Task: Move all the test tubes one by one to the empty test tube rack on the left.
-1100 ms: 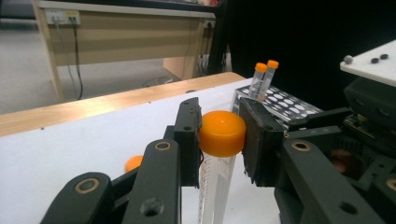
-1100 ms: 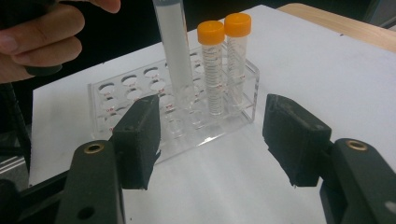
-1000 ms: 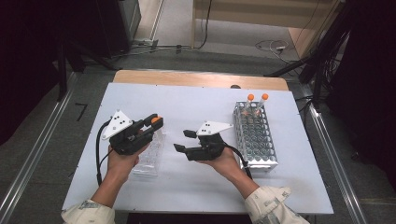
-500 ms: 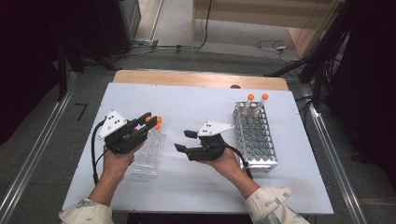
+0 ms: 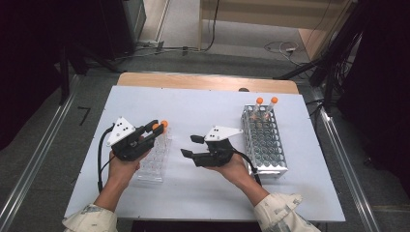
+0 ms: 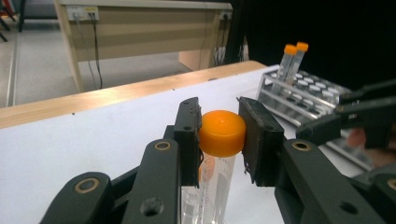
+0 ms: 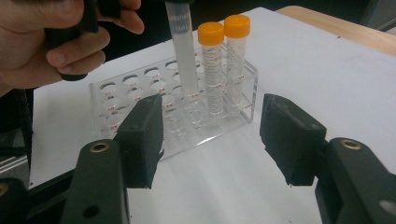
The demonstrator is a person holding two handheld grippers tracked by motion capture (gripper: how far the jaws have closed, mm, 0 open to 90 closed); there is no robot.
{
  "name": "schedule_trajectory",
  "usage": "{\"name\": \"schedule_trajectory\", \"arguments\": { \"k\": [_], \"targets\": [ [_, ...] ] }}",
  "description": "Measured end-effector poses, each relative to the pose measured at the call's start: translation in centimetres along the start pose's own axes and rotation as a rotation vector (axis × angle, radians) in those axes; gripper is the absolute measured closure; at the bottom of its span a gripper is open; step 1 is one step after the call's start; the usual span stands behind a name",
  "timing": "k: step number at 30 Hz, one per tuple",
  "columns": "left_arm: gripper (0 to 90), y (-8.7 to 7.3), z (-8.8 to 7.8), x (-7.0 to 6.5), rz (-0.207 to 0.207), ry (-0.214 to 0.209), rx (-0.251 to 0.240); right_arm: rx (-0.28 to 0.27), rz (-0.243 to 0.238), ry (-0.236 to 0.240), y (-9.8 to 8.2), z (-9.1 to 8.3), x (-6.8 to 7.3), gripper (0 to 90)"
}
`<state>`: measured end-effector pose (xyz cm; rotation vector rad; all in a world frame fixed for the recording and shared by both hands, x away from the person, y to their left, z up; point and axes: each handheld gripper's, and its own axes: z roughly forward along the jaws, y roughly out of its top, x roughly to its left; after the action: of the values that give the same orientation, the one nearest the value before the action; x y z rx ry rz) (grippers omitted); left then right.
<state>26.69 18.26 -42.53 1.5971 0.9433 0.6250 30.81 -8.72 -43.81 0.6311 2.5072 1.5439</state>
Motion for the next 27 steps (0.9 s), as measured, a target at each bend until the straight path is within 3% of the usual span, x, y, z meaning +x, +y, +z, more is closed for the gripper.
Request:
{"name": "schedule_trajectory", "arguments": {
  "k": [2,16,27],
  "targets": [
    [69.6,-0.25,0.13,-0.01,0.02,-0.007,0.004,0.0,0.0,-0.001,0.0,-0.06,0.02,38.2],
    [68.7,-0.92,0.18,0.08,0.02,-0.01,0.028,-0.002,0.002,-0.004,-0.01,-0.27,-0.03,38.6],
    [57.2,-0.9,0.22,0.15,0.004,-0.018,0.031,-0.003,-0.001,-0.004,-0.02,-0.25,0.0,38.6]
  ]
}}
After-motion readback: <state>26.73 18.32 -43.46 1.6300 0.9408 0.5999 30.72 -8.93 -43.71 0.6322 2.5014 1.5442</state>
